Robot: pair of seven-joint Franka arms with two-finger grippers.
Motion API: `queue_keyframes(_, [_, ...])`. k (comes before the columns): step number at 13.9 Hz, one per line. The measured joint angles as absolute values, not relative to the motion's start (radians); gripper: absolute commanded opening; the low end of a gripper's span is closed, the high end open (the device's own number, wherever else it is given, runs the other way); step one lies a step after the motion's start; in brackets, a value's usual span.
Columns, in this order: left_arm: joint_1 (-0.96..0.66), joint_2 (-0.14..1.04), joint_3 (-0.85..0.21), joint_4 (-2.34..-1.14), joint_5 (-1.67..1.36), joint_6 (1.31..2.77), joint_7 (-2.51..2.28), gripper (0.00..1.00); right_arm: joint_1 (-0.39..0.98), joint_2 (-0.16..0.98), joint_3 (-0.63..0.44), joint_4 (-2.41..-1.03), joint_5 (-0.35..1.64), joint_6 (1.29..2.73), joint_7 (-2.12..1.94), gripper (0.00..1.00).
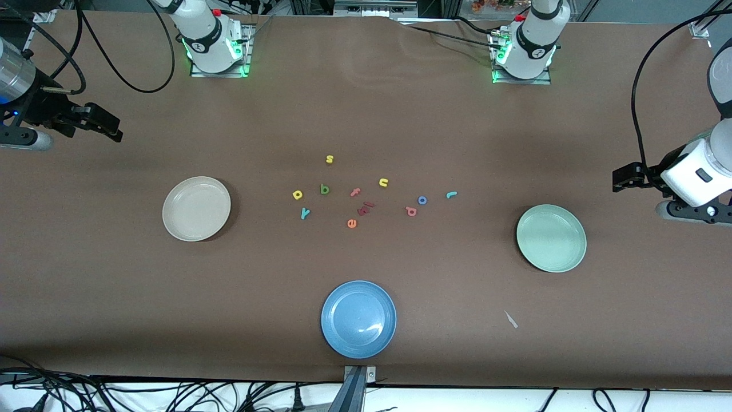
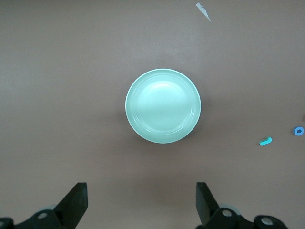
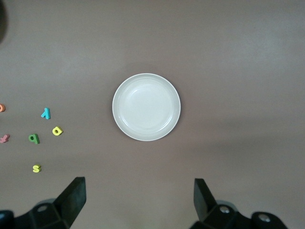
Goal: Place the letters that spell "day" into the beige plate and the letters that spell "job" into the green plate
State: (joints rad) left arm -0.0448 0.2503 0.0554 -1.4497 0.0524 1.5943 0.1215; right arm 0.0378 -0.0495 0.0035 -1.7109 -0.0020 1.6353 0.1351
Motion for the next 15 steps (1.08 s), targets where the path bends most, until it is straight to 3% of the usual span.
queue_keyframes(15, [-0.045, 0.257, 0.056, -1.45, 0.052, 1.593, 0.122, 1.0, 0.038, -0.047, 0.003, -1.711, -0.003, 1.618, 0.135, 1.0])
